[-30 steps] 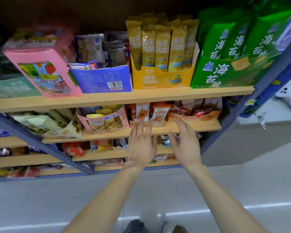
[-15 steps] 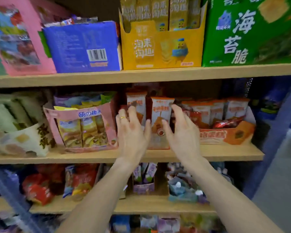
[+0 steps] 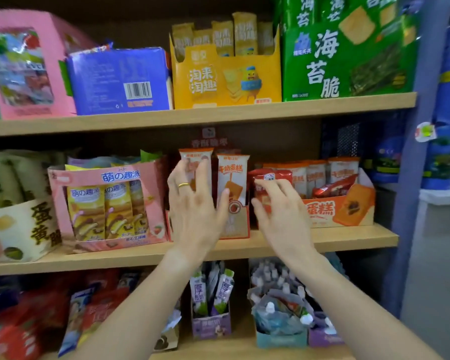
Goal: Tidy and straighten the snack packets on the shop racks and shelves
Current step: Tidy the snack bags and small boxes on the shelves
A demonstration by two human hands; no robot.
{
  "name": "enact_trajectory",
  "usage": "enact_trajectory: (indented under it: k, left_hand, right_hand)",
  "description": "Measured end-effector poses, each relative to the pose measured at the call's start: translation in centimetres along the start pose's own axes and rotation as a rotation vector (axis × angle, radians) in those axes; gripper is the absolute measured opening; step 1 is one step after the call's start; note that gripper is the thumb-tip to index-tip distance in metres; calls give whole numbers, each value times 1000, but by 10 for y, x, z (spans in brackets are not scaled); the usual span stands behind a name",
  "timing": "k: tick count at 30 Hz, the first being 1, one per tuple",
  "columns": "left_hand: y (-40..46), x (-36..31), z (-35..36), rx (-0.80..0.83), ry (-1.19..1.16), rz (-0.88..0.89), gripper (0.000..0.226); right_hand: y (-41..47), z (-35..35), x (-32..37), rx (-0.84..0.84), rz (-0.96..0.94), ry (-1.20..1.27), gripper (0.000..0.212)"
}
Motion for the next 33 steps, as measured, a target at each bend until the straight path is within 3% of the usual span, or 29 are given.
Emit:
enact_trajectory:
  k: [3,5,8,10,13,16,20,23,25,30,33]
  left_hand:
    - [-5,-40,7,54,-72,240,50]
    - [-10,-61,18,106,-91,298,48]
    - [-8,-82,39,145,-52,336,46]
    - [-5,-89,54,175,17,376,45]
    - [5,-96,70,240,70,388,39]
    - [20,-103,69,241,-7,314,26]
    - [48,-110,36,118,-286,219,19]
    - [67,-110,11,128,-437,184,17]
    - [72,-102,-2,162,-540,85,17]
    - [35,-66,-24,394,-997,-424,35]
    - [5,-37,-30,322,-926,-458,19]
  right_hand:
    - [14,-48,-30,-138,-56,-231,39]
    - [27,-75,-60,-168,-46,-395,48]
    - [45,-79,-102,23,-5,-566,47]
    - [51,-71,-114,144,9,-572,34]
    - [68,-81,-107,16,-9,-457,18]
    - [83,-98,-87,-122,-84,-322,13]
    - [97,-119,-65,-142,-131,-146,16]
    - [107,-142,-48,-161,-118,25,20]
    - [109,-147,-43,-104,-47,158,21]
    - [81,-131,-29,65,247,476,18]
    - [48,-105,-14,176,346,583,14]
Point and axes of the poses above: each hand's wrist, its own y-axis towards the middle knuckle, its own z-axis out of the palm, x = y × z, the point moved 7 cm from there along y, towards the middle knuckle, and after that the axes turned 15 degrees about -x, right-handed, at the moved point
